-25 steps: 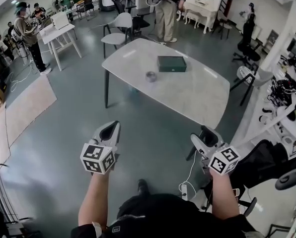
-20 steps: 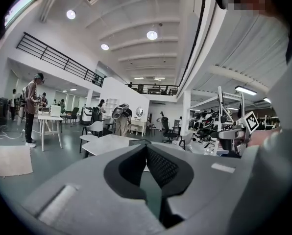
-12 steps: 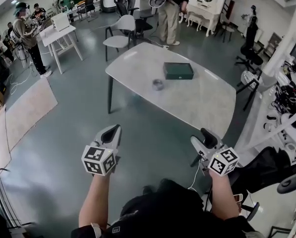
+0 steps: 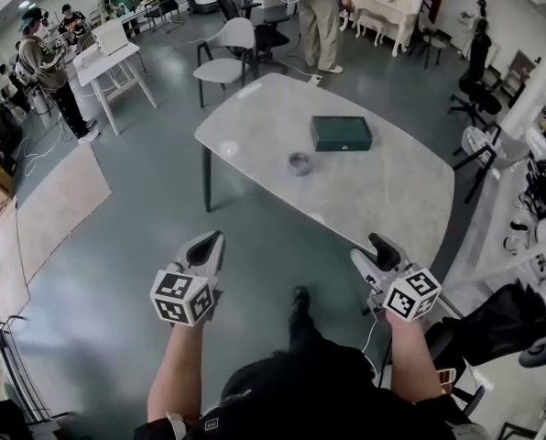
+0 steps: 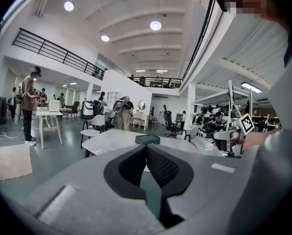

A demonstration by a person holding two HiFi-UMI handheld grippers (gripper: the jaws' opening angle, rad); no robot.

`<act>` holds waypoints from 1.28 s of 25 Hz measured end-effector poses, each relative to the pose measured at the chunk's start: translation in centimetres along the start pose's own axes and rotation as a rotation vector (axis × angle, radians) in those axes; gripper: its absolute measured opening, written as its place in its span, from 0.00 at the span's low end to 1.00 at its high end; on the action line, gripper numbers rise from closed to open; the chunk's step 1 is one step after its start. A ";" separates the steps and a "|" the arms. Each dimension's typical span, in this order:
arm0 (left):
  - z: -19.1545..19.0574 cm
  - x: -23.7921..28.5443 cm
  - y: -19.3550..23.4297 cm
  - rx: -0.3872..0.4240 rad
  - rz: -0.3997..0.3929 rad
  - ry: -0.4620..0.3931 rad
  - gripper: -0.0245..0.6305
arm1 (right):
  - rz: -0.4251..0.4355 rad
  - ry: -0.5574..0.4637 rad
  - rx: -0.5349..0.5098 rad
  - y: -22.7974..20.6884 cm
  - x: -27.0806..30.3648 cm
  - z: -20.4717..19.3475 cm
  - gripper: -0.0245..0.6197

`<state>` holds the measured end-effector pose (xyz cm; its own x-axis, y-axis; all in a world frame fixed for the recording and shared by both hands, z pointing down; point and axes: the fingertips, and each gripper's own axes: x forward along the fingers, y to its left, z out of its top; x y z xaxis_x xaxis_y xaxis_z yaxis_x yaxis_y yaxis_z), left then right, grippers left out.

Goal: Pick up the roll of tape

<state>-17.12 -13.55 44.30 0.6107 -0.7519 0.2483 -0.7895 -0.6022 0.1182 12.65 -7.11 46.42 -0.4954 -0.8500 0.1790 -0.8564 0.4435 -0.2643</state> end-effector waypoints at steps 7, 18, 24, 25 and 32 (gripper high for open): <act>2.0 12.2 5.3 -0.024 0.026 0.049 0.05 | 0.055 0.039 0.002 -8.6 11.7 2.6 0.43; 6.2 25.4 7.3 -0.031 0.019 0.062 0.05 | 0.168 0.047 0.018 -16.3 22.5 7.3 0.43; 8.8 28.8 9.6 -0.014 -0.033 0.028 0.05 | 0.148 0.105 0.009 -17.0 25.3 6.5 0.43; 9.2 29.1 10.4 -0.011 -0.041 0.024 0.05 | 0.149 0.112 0.007 -16.6 26.1 6.5 0.43; 10.7 30.2 17.4 -0.003 -0.115 0.028 0.05 | 0.123 0.233 -0.073 -13.3 34.7 6.1 0.43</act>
<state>-11.74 -49.64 43.55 0.6953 -0.6701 0.2599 -0.7146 -0.6831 0.1506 7.78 -44.24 50.32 -0.6095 -0.7037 0.3651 -0.7915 0.5662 -0.2299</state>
